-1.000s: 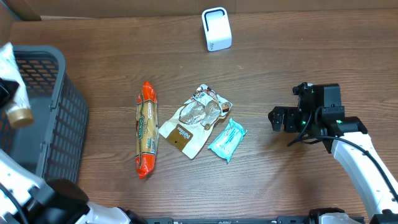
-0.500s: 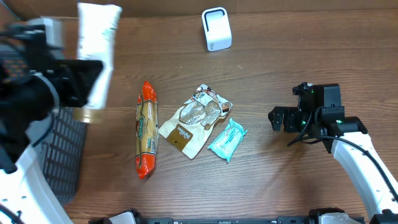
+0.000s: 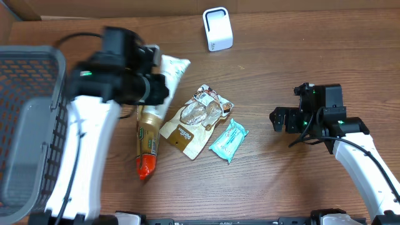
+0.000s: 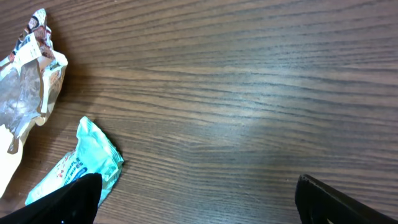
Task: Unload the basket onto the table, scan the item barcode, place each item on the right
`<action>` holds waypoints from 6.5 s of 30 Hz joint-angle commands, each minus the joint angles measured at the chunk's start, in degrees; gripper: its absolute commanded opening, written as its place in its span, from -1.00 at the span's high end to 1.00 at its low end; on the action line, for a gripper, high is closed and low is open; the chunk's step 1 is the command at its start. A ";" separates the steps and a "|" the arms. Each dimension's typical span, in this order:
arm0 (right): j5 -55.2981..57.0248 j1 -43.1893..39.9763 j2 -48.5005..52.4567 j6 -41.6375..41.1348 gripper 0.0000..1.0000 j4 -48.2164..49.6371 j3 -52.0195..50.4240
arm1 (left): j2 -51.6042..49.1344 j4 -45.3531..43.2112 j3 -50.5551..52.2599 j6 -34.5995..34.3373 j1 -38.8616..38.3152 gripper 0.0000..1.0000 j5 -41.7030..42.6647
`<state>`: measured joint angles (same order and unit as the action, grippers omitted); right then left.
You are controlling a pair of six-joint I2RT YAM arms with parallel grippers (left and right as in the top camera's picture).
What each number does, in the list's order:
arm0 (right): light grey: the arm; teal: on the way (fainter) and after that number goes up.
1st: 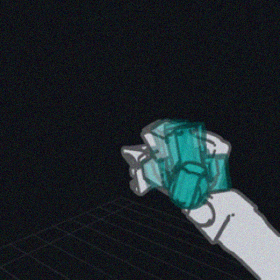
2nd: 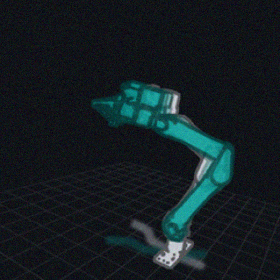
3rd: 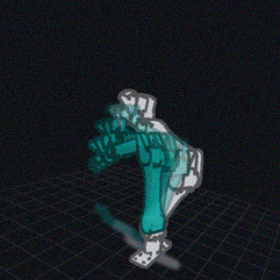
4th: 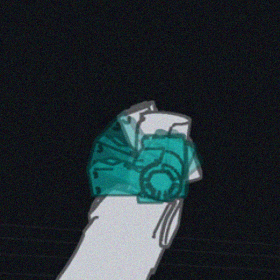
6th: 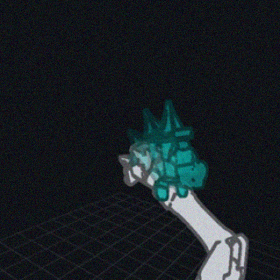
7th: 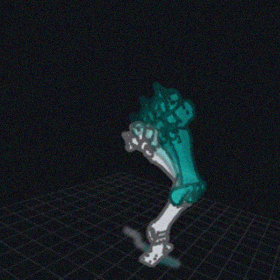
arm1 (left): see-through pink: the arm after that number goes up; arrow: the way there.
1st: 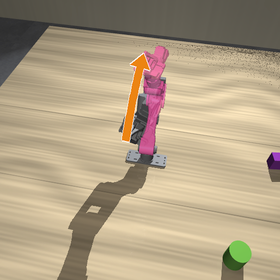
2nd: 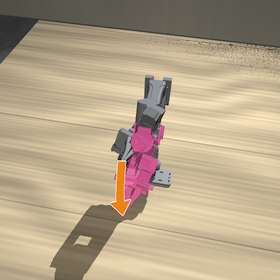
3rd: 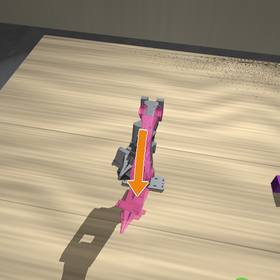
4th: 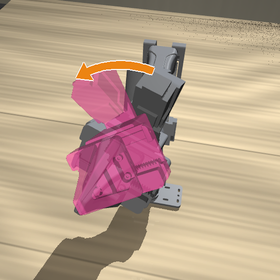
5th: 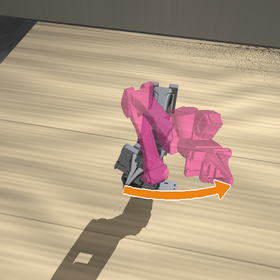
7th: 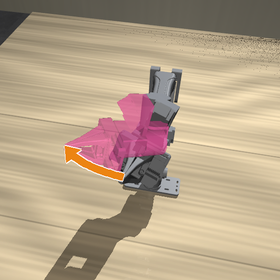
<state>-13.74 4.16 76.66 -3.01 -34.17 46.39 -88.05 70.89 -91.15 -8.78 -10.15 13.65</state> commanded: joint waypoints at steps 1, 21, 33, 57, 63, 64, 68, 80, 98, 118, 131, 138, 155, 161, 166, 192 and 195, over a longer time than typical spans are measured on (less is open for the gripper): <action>-0.48 0.28 -0.07 0.02 -1.00 0.24 1.14 | -0.79 -6.08 7.96 -7.76 -2.54 0.91 -3.80; -0.48 0.28 -0.07 0.02 -1.00 0.24 1.14 | -9.33 -23.54 29.68 -19.39 -4.76 -0.50 -15.96; -0.48 0.28 -0.07 0.02 -1.00 0.24 1.14 | -7.78 -10.54 9.64 -11.15 -4.90 -0.57 -12.59; -2.67 0.28 -0.07 -0.02 -1.00 8.37 1.14 | -7.63 14.16 -25.94 14.43 17.64 -0.99 2.49; -9.05 0.28 -0.07 0.00 -1.00 7.87 1.14 | -7.89 14.27 -25.94 25.49 26.91 -0.99 4.52; -10.12 0.28 -0.07 0.00 -1.00 7.98 1.14 | -7.96 14.62 -25.94 26.62 27.63 -0.99 5.62; -10.80 0.28 -0.07 0.02 -1.00 7.78 1.14 | -7.96 14.71 -25.94 28.30 28.28 -0.99 7.17; -14.93 0.42 -0.09 -12.35 -0.75 7.02 1.16 | -7.96 14.56 -25.94 28.28 28.22 -0.99 7.15; -13.57 12.57 8.72 -37.77 -0.67 5.81 0.94 | -7.96 14.56 -25.94 28.28 28.17 -0.99 7.13; -10.95 20.33 22.16 -45.07 0.22 11.06 0.87 | -7.96 14.56 -25.94 28.28 28.17 -0.99 7.13; -12.85 19.91 20.44 -38.93 0.93 9.46 2.12 | -7.96 14.56 -25.94 28.26 28.13 -0.99 7.13; 5.20 19.15 13.49 -27.69 0.93 -11.69 14.88 | -7.96 14.56 -25.94 28.28 28.13 -0.99 7.13; 55.89 23.76 27.63 -28.79 0.93 -44.19 29.57 | -7.96 14.56 -25.94 28.28 28.13 -0.99 7.13; 55.36 24.39 35.76 -28.00 0.93 -44.00 29.59 | -7.96 14.56 -25.94 28.28 28.13 -0.99 7.13; 52.28 26.82 38.64 -28.00 0.71 -44.28 29.59 | -7.96 14.56 -25.94 28.26 28.13 -0.99 7.13; 41.27 38.84 38.60 -28.00 -0.60 -39.67 31.52 | -7.96 14.56 -25.94 28.26 28.13 -0.99 7.13; 41.75 38.84 38.42 -28.00 -0.60 -41.59 35.80 | -7.96 14.56 -25.94 28.26 28.13 -0.99 7.13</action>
<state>26.28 43.07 115.26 -30.79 -75.46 77.60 -95.92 85.56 -116.84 18.24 18.11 19.62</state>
